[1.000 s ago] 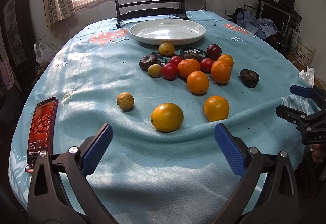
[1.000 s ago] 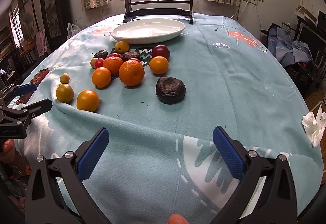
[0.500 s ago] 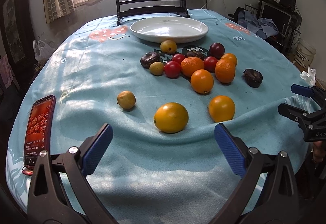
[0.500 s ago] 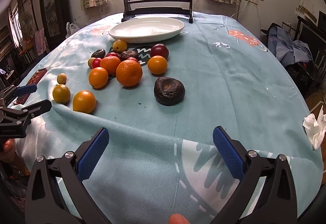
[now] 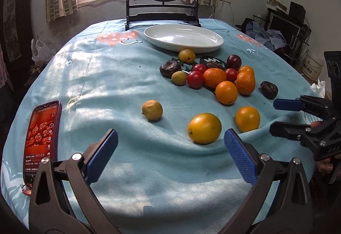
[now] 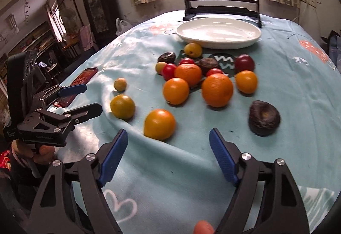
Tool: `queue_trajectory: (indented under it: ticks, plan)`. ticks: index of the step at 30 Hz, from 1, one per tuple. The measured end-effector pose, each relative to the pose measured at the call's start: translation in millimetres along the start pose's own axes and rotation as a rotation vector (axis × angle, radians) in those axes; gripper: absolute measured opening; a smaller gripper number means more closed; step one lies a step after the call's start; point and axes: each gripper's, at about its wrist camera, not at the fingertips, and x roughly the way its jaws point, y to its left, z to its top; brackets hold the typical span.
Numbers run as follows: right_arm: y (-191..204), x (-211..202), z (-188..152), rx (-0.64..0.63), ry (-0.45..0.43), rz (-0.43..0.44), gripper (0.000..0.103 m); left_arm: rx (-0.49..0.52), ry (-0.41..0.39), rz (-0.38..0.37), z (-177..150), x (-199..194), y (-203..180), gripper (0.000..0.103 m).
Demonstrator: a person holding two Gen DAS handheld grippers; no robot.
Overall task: Organize fruits
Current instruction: 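Grasp the large yellow citrus with the left tool while the right tool grasps an orange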
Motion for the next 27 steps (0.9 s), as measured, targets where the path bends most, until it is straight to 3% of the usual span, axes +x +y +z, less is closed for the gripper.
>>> queue_trajectory:
  ticks: [3,9,12,15,21,27]
  plan:
    - [11.4,20.0,6.7,-0.018,0.034,0.027,0.065,-0.018,0.004,-0.008,1.1,0.2,5.9,0.101]
    - [7.1,33.3,9.5,-0.003,0.053,-0.011,0.039,-0.022,0.021,-0.052,3.5,7.4,3.0,0.1]
    - [-2.3,29.0,4.8,0.044,0.052,0.047,0.039,0.008,0.038,-0.083,6.3,14.5,-8.2,0.096]
    - [-6.2,22.2,0.9,0.071,0.045,0.077,0.038,0.032,0.049,-0.118,11.8,20.4,-18.9,0.083]
    - [-21.1,7.2,-3.8,0.126,0.0,0.081,0.038,0.03,0.095,-0.135,24.3,39.8,-25.1,0.074]
    - [-34.9,0.6,-8.5,0.162,-0.01,0.084,0.038,0.019,0.167,-0.144,23.8,59.3,-28.0,0.057]
